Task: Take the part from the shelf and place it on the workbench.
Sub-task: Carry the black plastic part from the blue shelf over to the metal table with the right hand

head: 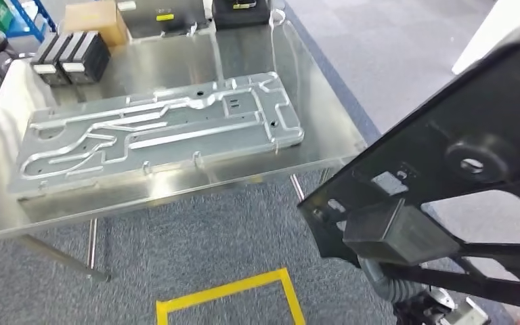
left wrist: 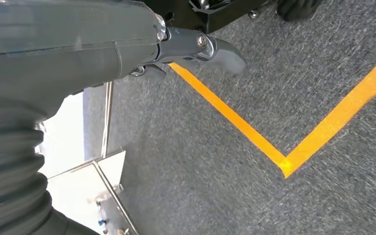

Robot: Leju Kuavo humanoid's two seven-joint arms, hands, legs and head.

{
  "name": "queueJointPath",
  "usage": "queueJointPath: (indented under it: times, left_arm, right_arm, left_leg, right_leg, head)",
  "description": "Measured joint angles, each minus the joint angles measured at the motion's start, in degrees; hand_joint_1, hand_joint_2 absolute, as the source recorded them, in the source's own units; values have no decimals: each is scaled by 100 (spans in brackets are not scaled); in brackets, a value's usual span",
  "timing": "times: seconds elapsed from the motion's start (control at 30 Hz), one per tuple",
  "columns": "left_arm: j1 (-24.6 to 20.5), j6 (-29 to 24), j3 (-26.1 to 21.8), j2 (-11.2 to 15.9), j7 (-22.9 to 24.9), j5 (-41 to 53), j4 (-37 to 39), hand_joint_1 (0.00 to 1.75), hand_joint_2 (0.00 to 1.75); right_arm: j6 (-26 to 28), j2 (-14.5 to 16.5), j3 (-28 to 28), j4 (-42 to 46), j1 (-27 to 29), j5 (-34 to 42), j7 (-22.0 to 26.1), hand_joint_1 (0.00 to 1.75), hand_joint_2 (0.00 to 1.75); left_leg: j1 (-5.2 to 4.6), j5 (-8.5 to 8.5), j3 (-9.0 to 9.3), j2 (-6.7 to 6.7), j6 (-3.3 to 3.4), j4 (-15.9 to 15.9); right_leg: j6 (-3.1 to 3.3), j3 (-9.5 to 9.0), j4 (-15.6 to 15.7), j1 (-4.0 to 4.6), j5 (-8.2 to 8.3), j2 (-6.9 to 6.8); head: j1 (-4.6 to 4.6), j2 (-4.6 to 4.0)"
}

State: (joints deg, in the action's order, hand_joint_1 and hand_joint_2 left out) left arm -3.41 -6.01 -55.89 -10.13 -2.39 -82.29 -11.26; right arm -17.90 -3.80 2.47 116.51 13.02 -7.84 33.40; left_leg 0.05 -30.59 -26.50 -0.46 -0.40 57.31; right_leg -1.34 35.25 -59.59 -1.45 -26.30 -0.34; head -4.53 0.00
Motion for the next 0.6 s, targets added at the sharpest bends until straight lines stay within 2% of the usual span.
queueJointPath:
  times: [0.07,0.1,0.13,0.2,0.23,0.27,0.3,0.37,0.4,0.43,0.47,0.5,0.6]
  left_arm:
    - [-3,9,-1,1,-8,0,0,0,175]
    - [-11,13,0,1,-12,0,0,0,175]
    - [-18,14,0,1,-14,0,0,0,175]
    - [-13,15,0,1,-14,0,0,0,175]
    - [-3,15,0,1,-14,0,0,0,175]
    - [6,15,-1,1,-15,0,0,0,175]
    - [12,15,-1,1,-15,0,0,0,175]
    - [16,15,-2,2,-15,0,0,0,175]
    - [15,15,-1,3,-15,0,0,0,175]
    - [13,14,-1,3,-13,0,0,0,175]
    - [13,14,-2,4,-11,0,0,0,175]
    - [12,13,-2,4,-9,0,0,0,175]
    - [14,13,-2,4,-6,0,0,0,175]
  right_arm:
    - [0,2,1,11,3,-1,0,169,175]
    - [0,4,1,17,-3,-2,2,169,175]
    - [-1,10,2,23,-8,-3,3,169,175]
    - [-4,21,2,27,-12,-11,3,169,175]
    - [-5,26,2,27,-9,-15,3,169,175]
    - [-7,28,2,27,-7,-21,2,169,175]
    - [-7,30,2,27,-7,-26,2,169,175]
    - [-8,36,2,26,-12,-33,2,169,175]
    - [-10,41,3,22,-17,-34,3,169,175]
    - [-12,46,3,17,-28,-38,2,169,175]
    - [-14,50,3,13,-40,-42,1,169,175]
    - [-17,54,3,9,-48,-48,-1,169,175]
    - [-20,56,2,9,-80,-54,-3,169,175]
  left_leg:
    - [8,-44,4,11,-61,145]
    - [16,-104,-98,15,-79,352]
    - [23,-202,-282,19,-92,670]
    - [24,-490,-794,19,-104,1426]
    - [23,-591,-1009,19,-99,1669]
    - [21,-586,-1147,18,-81,1729]
    - [17,-439,-1183,18,-47,1578]
    - [-14,148,-1078,19,61,886]
    - [-40,342,-1010,16,108,582]
    - [-68,462,-954,13,145,383]
    - [-88,498,-923,10,174,281]
    - [-98,457,-892,6,189,257]
    - [-79,503,-727,2,250,137]
  right_leg:
    - [100,-88,32,-8,3,15]
    - [139,-139,43,-6,-18,16]
    - [168,-181,53,-1,-45,13]
    - [205,-251,55,25,-119,11]
    - [215,-297,55,41,-161,16]
    - [221,-356,55,57,-208,23]
    - [223,-427,55,73,-259,29]
    - [218,-573,59,101,-365,33]
    - [200,-629,62,110,-413,42]
    - [172,-666,68,112,-457,49]
    - [136,-697,48,111,-476,57]
    - [100,-721,28,109,-477,65]
    - [44,-751,-114,97,-493,54]
  head:
    - [-1,0]
    - [-1,0]
    - [-1,0]
    - [-2,0]
    - [-2,0]
    - [-2,0]
    - [-2,0]
    - [-1,0]
    - [-1,0]
    - [-1,0]
    - [0,0]
    - [-1,0]
    - [-1,0]
